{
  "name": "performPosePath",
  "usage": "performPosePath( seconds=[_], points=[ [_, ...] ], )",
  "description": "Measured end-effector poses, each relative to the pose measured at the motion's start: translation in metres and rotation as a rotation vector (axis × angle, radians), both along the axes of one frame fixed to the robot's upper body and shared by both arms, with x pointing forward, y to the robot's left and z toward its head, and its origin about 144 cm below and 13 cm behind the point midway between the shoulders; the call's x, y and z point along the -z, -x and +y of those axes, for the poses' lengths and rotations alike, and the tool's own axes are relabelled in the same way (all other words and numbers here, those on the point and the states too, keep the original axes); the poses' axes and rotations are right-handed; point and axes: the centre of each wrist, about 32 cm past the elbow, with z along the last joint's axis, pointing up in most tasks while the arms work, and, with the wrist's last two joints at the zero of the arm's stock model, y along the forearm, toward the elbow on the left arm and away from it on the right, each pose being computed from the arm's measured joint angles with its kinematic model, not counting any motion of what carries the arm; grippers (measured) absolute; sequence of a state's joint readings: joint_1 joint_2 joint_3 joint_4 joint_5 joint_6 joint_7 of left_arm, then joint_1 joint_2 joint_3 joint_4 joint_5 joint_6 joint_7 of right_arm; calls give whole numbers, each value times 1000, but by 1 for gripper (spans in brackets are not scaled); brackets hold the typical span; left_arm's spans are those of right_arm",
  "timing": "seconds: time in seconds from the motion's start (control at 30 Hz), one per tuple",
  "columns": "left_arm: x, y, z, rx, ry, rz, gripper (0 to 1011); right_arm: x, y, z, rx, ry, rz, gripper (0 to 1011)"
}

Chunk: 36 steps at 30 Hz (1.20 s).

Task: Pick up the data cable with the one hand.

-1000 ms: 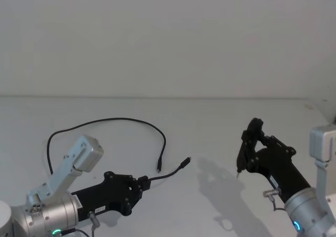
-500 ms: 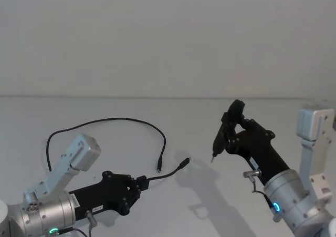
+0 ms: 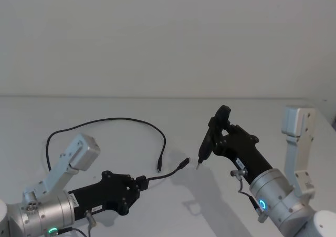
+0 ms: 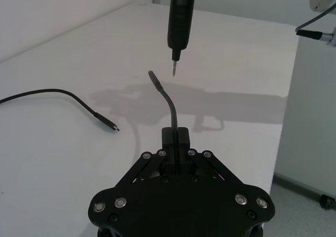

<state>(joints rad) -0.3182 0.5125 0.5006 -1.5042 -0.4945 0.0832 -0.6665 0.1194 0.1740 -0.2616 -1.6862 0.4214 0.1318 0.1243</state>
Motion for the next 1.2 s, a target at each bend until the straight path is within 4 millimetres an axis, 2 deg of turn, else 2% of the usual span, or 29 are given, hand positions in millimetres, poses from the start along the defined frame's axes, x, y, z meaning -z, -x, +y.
performPosePath(
  seconds=[0.57, 1.2],
  points=[
    [0, 0, 0, 2, 0, 0, 40, 1, -17, 8, -19, -45, 23, 279],
    [0, 0, 0, 2, 0, 0, 40, 6, -27, 7, -17, -56, 28, 279]
  ],
)
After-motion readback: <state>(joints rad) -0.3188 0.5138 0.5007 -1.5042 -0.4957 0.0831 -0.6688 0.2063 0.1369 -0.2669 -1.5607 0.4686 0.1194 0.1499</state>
